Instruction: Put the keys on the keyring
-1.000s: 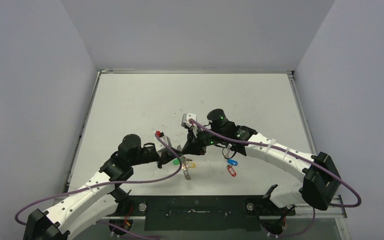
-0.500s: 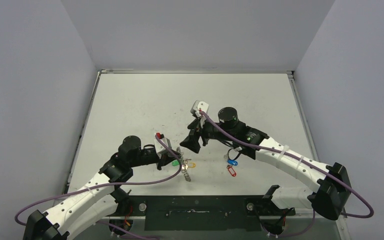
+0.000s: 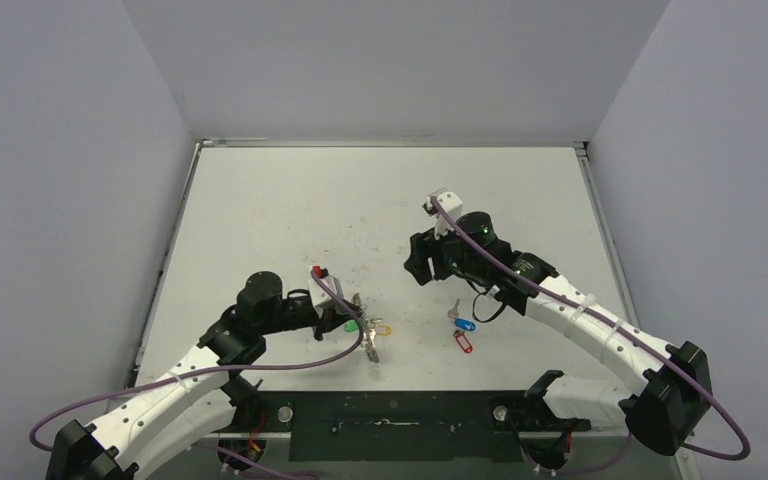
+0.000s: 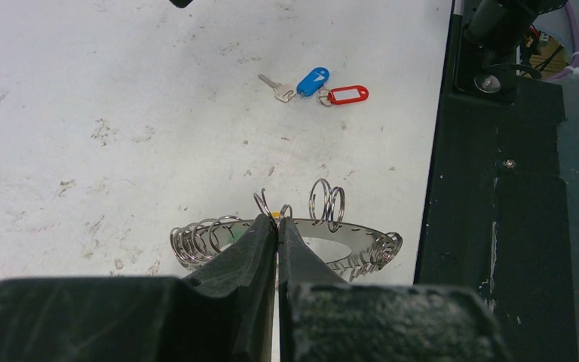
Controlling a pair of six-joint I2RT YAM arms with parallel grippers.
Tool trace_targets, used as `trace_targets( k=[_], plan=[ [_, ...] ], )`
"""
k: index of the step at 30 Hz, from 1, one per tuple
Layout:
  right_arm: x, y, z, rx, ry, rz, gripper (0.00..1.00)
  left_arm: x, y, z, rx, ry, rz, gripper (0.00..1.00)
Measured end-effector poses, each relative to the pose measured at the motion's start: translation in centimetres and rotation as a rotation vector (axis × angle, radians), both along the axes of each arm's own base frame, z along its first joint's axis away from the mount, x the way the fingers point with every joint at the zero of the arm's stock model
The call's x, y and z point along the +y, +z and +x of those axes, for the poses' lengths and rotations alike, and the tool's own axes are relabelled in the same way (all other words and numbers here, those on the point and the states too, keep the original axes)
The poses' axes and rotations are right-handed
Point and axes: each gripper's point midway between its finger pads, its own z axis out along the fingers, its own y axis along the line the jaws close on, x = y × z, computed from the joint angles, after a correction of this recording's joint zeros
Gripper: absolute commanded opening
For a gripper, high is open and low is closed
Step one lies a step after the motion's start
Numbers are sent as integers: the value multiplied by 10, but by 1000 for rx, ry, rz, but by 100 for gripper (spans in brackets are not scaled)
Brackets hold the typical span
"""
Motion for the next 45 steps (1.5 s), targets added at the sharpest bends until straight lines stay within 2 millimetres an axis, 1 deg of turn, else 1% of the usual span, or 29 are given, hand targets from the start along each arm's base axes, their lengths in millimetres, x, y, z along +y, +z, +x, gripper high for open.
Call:
trace_targets(
  k=[3, 4, 6, 8, 9, 10, 14, 20, 24, 30, 33, 35, 43, 45],
  plan=[
    [-29, -21, 5, 95, -142, -60, 61, 0, 0, 0, 0, 0, 1, 0],
    [-41, -31, 6, 137, -198, -93, 60, 0, 0, 0, 0, 0, 2, 0],
    [-58, -48, 4, 205, -265, -152, 53, 0, -1, 0, -2, -1, 3, 0],
    [-72, -67, -2, 275, -310, -225, 43, 0, -1, 0, -2, 0, 4, 0],
    [-77, -75, -6, 307, -320, -261, 39, 0, -1, 0, -1, 0, 5, 0],
    [-81, -82, -10, 338, -328, -295, 38, 0, -1, 0, 0, -1, 6, 0],
    [-96, -102, -20, 438, -363, -421, 38, 0, -2, 0, -1, 0, 7, 0],
    [-111, -128, -34, 546, -370, -569, 37, 1, -2, 0, -1, 5, 11, 0],
    [-113, -138, -42, 584, -348, -627, 39, 2, -2, 0, -1, 11, 13, 0],
    [-100, -151, -51, 600, -273, -695, 39, 2, -2, 0, -1, 11, 13, 0],
    [-95, -158, -55, 609, -247, -721, 33, 2, -2, 0, -1, 11, 13, 0],
    [-94, -163, -57, 618, -238, -738, 30, 2, -2, 0, -1, 11, 13, 0],
    [-93, -175, -55, 646, -233, -774, 27, 2, -2, 0, -1, 11, 13, 0],
    [-93, -178, -55, 653, -232, -783, 23, 2, -2, 0, -1, 11, 14, 0]
  ],
)
